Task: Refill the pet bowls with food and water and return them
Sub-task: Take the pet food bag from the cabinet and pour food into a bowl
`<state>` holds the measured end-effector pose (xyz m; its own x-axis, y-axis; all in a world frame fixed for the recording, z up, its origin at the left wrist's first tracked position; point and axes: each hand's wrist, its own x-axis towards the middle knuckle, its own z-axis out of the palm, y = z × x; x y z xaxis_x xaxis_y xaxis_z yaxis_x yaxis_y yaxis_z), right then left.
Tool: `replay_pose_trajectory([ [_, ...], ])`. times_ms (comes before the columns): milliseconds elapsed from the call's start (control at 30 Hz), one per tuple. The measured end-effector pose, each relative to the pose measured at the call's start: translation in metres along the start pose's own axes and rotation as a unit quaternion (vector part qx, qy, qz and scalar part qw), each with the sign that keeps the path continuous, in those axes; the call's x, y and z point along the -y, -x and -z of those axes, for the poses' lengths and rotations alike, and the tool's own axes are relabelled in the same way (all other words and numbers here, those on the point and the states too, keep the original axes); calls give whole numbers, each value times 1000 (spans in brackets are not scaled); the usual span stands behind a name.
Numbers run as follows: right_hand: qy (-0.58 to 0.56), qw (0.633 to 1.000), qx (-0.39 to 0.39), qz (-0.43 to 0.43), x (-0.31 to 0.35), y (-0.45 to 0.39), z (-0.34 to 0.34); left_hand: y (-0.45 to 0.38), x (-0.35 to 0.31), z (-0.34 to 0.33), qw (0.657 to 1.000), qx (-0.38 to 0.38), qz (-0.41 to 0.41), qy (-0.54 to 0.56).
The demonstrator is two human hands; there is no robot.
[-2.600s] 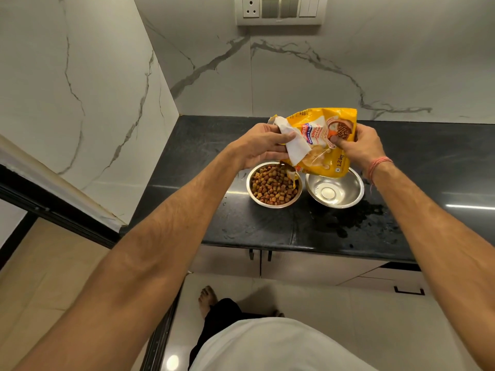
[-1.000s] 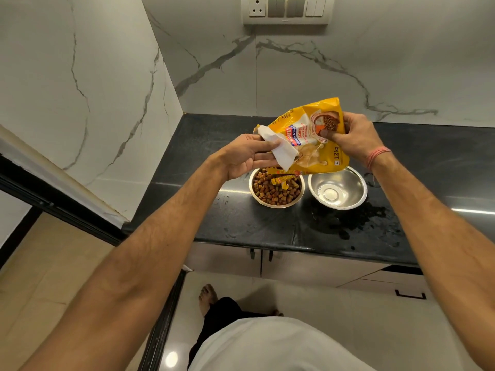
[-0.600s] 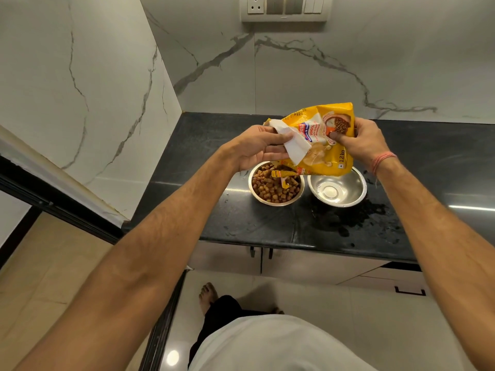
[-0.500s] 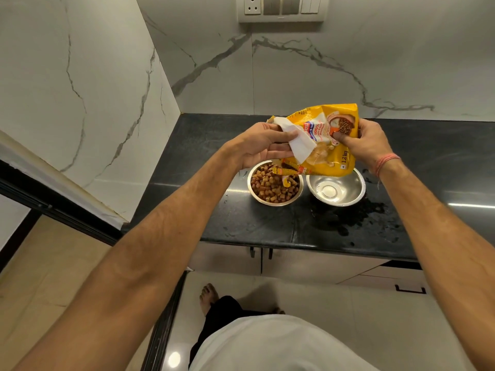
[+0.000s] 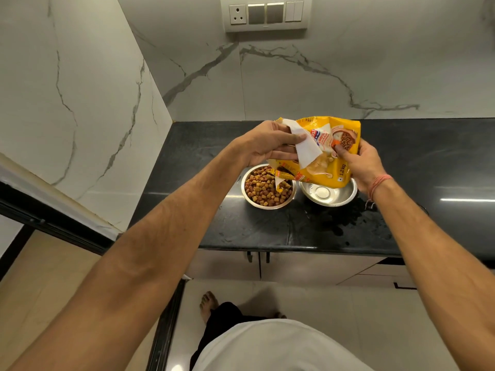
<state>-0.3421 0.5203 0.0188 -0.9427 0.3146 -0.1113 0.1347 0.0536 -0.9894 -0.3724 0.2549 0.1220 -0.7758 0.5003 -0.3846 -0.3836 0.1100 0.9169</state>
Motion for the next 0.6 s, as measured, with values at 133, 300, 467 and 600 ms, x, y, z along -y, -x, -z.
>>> replay_pose_trajectory([
  [133, -44, 999, -5, -13, -10, 7, -9, 2, -3, -5, 1000, -4, -11, -26],
  [300, -180, 981, -32, -61, -28, 13, -24, 3, 0, -6, 998, 19, -16, -62],
  [467, -301, 947, -3, -111, -39, 21, -39, 14, 10, 7, 997, 15, -57, -51],
  [600, -365, 919, 9, -146, -53, 23, -46, 23, 37, 35, 953, -221, -183, 94],
])
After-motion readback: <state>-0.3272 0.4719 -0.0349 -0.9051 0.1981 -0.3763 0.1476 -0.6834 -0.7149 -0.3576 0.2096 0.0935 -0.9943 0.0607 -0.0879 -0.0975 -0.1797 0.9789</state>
